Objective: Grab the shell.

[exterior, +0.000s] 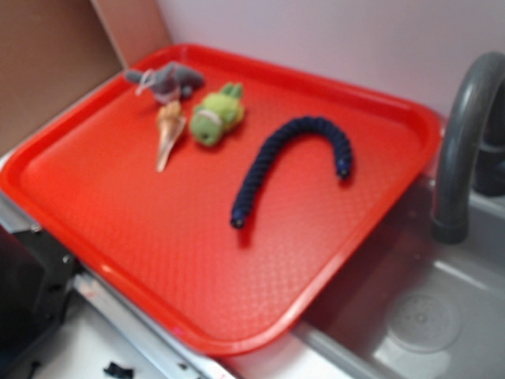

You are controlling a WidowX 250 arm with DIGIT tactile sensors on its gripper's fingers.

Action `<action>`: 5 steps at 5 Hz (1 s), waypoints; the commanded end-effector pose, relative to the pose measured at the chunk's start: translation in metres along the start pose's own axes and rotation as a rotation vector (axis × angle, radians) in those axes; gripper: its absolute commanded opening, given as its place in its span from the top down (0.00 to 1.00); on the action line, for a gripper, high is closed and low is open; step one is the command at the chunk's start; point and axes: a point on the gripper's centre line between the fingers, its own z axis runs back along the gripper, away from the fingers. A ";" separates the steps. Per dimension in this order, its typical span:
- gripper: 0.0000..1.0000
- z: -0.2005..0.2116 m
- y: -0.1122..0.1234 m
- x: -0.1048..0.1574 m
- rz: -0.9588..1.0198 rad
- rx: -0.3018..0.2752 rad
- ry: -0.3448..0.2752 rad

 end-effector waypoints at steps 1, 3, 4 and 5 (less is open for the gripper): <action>0.00 0.000 0.000 0.000 0.000 0.000 0.000; 0.00 -0.028 0.012 0.021 0.486 0.066 -0.190; 0.00 -0.045 0.025 0.030 0.715 0.111 -0.278; 0.00 -0.074 0.044 0.049 0.817 0.125 -0.328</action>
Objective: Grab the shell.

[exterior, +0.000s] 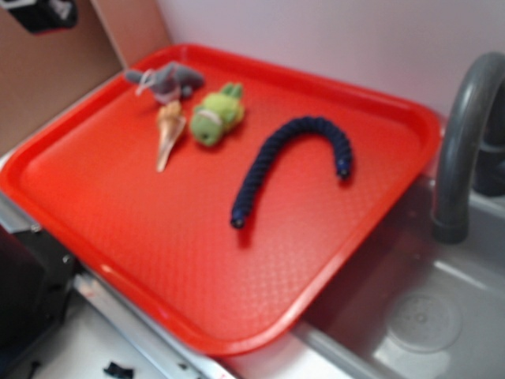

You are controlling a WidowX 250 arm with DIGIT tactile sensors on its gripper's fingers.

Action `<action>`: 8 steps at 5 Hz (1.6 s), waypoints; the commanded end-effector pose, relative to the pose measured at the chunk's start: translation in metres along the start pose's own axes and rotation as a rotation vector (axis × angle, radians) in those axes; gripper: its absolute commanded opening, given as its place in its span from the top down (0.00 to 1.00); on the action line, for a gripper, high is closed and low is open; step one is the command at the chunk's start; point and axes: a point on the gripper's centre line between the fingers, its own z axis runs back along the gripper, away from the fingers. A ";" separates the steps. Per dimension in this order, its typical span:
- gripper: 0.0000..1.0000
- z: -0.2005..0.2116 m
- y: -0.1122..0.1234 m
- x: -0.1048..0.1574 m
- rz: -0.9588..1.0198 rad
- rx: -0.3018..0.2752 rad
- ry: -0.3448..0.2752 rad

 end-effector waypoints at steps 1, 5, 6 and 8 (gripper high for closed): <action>0.00 -0.056 0.001 0.033 0.143 0.038 -0.117; 0.00 -0.179 -0.011 0.036 0.030 0.079 -0.054; 0.00 -0.192 -0.012 0.033 -0.007 0.099 -0.024; 0.00 -0.210 -0.016 0.024 -0.037 0.112 0.025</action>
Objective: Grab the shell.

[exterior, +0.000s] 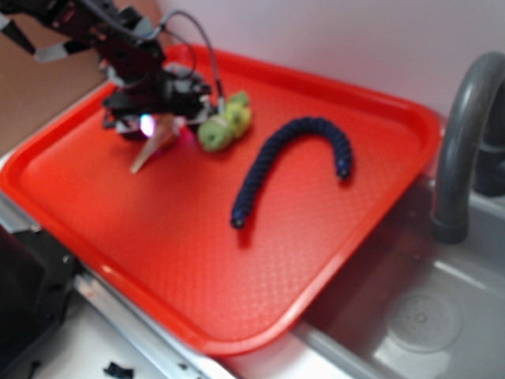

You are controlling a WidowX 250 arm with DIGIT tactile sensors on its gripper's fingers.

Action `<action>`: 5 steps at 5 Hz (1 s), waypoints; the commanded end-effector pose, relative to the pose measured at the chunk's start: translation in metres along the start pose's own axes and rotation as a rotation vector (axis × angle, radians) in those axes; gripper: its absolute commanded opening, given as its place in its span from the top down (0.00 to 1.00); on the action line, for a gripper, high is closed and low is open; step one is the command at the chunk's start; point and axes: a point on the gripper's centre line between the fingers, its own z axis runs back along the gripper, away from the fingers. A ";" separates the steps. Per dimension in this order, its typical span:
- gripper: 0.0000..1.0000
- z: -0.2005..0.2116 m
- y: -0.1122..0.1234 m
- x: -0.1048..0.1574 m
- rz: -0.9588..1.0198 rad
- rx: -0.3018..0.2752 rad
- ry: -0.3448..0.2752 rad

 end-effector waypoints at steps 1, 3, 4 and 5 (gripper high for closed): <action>1.00 0.001 0.004 -0.010 -0.038 0.011 0.013; 1.00 0.020 0.008 -0.005 -0.004 0.020 -0.006; 1.00 0.049 0.011 0.004 0.004 0.035 0.012; 1.00 0.096 0.006 0.012 -0.121 -0.022 0.136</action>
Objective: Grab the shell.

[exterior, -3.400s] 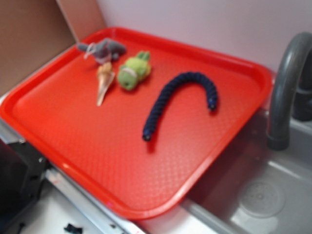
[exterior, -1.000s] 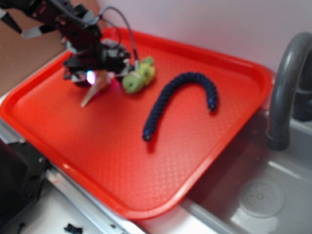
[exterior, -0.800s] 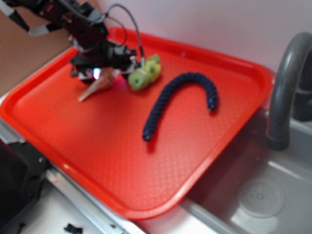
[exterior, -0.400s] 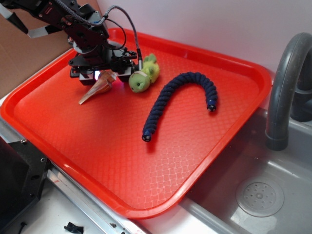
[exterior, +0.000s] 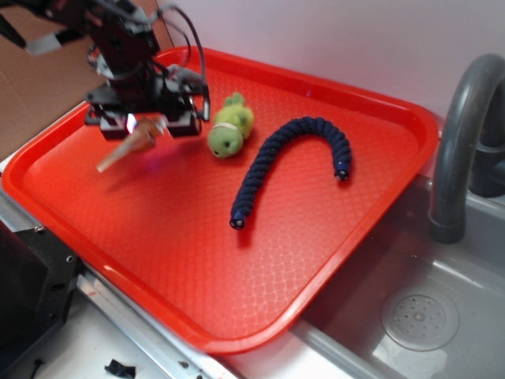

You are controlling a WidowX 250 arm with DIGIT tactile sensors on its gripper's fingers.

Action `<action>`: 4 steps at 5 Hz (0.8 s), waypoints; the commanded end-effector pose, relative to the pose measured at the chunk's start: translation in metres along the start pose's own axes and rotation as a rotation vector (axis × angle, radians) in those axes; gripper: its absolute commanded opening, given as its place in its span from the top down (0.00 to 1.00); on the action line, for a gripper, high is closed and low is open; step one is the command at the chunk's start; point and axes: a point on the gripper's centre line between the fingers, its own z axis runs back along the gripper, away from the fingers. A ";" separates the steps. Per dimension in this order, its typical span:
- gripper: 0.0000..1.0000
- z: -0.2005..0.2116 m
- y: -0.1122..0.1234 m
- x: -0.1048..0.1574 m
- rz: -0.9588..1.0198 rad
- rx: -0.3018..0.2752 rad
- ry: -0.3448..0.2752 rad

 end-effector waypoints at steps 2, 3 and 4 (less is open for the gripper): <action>1.00 0.145 -0.021 -0.010 -0.482 -0.287 0.262; 1.00 0.170 -0.018 -0.019 -0.559 -0.339 0.255; 1.00 0.171 -0.014 -0.018 -0.544 -0.322 0.264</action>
